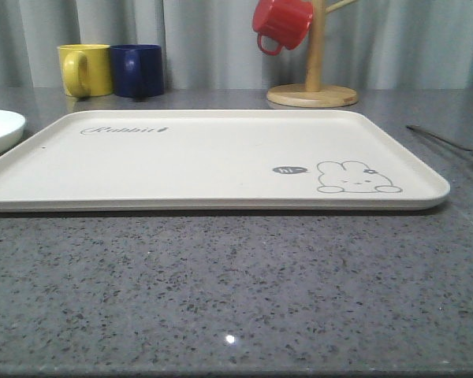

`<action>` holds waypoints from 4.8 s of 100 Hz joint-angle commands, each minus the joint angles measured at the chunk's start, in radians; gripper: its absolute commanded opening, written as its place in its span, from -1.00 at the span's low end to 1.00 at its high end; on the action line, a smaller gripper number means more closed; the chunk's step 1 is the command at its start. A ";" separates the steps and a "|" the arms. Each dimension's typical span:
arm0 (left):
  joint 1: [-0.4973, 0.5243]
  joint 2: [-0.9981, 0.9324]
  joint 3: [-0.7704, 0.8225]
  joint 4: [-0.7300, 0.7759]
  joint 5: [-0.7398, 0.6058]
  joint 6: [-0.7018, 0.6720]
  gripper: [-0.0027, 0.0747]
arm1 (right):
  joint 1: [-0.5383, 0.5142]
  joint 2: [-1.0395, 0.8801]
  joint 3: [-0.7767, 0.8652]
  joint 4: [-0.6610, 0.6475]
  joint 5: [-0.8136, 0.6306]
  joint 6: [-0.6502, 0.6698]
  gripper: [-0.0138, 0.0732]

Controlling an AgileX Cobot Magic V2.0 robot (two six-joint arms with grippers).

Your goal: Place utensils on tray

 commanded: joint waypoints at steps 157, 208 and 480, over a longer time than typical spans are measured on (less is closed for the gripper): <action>0.008 0.650 -0.599 0.039 0.252 0.000 -0.90 | -0.002 -0.003 0.000 -0.003 -0.073 -0.008 -0.84; 0.163 1.265 -1.144 0.037 0.626 -0.029 0.12 | -0.002 -0.003 0.000 -0.003 -0.073 -0.008 -0.84; -0.065 1.740 -1.569 -0.391 0.892 0.235 -0.87 | -0.002 -0.003 0.000 -0.003 -0.073 -0.008 -0.84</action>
